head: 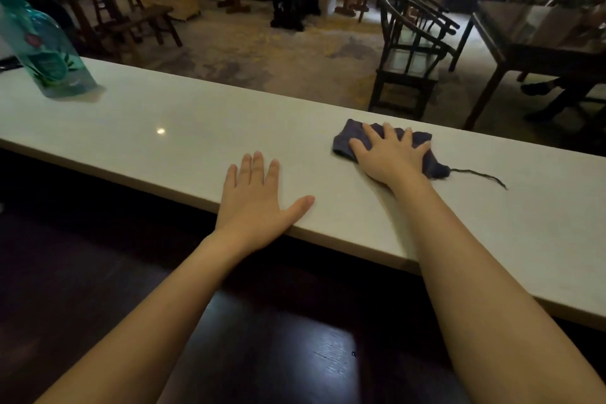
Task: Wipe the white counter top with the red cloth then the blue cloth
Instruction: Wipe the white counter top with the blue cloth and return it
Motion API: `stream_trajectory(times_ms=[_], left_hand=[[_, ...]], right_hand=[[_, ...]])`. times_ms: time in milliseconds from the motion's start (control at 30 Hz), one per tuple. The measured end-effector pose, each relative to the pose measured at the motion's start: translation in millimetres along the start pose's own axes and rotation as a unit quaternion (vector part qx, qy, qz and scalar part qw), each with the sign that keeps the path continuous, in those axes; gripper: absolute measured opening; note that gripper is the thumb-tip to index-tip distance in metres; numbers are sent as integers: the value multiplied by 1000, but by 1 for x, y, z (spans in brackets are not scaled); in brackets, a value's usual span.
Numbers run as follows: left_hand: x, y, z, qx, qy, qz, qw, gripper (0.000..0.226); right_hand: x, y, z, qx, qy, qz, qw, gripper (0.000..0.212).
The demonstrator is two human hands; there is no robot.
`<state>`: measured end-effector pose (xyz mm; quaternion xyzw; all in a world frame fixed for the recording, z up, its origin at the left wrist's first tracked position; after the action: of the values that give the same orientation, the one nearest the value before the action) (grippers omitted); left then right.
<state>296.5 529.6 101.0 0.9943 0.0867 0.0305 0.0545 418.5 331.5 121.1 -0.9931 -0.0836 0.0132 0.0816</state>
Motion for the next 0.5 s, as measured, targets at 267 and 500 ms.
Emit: stream_trajectory(times_ms=[267,500], left_hand=[[1,2,1,6,-14,-1,1000,100],[2,2,-4,-17,-38,-1,999,103]], right_hand=[[-3,-90,17,15,-13,-114,993,61],[-42,-92,16,12,-37,-139,990,59]])
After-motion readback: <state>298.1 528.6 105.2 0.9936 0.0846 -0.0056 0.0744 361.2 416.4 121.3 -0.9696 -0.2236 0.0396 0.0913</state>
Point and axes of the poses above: each hand's wrist, its own x-axis towards the middle knuckle, its own z-axis out of the palm, y = z × x, the point moved 7 cm from there along x, towards the middle knuckle, and after that the axes turned 6 degrees about -z, right-handed, at the moved point
